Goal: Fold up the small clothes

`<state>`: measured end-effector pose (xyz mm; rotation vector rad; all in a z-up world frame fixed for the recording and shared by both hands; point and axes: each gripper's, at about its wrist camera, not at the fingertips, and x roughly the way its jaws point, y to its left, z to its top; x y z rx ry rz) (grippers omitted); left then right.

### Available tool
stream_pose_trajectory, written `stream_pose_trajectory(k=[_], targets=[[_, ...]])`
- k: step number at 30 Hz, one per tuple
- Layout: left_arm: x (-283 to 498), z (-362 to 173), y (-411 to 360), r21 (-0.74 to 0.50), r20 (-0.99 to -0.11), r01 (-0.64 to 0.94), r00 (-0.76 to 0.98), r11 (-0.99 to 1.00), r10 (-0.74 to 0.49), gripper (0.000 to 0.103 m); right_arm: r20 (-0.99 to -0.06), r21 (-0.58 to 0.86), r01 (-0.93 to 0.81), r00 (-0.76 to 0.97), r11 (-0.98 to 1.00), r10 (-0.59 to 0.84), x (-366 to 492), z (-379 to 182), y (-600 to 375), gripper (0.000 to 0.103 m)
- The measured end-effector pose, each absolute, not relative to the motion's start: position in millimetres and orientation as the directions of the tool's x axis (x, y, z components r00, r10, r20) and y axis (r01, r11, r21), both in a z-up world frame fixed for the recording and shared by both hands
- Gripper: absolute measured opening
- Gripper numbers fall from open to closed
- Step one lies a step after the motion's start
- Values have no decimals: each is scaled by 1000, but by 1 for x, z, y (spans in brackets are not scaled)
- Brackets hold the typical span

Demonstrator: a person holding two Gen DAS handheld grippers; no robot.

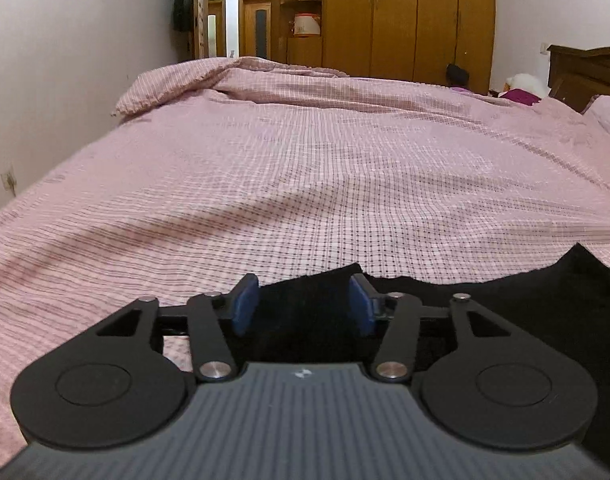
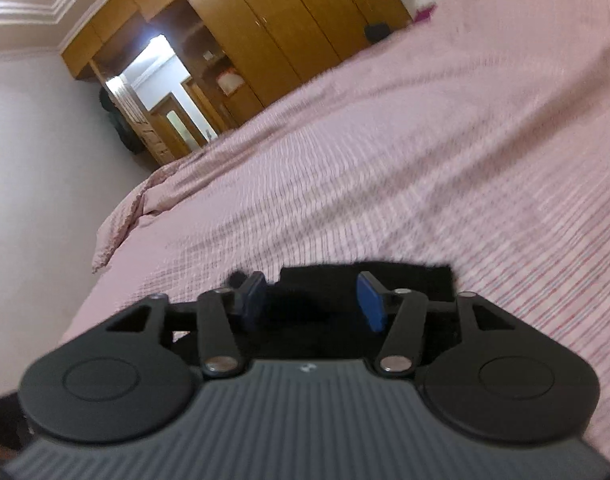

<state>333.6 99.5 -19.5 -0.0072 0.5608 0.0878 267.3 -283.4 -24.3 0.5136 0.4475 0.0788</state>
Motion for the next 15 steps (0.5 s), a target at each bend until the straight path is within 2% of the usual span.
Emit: stream_pose_trajectory(k=[8,12,15], targets=[[311,-18,88,0,-596,-31,803,1000,24,66,-427,379,-152,846,913,318,266,-12,-261,54],[324,-40,85,59,-641,-59,763,996,83,66,-468,378,-183,808,907,358,286,-21,-252,54],[329,-50,86,74,-654,-75,749,994,105,71,-527,354,-145,785,924,325,309,-39,-249,51]])
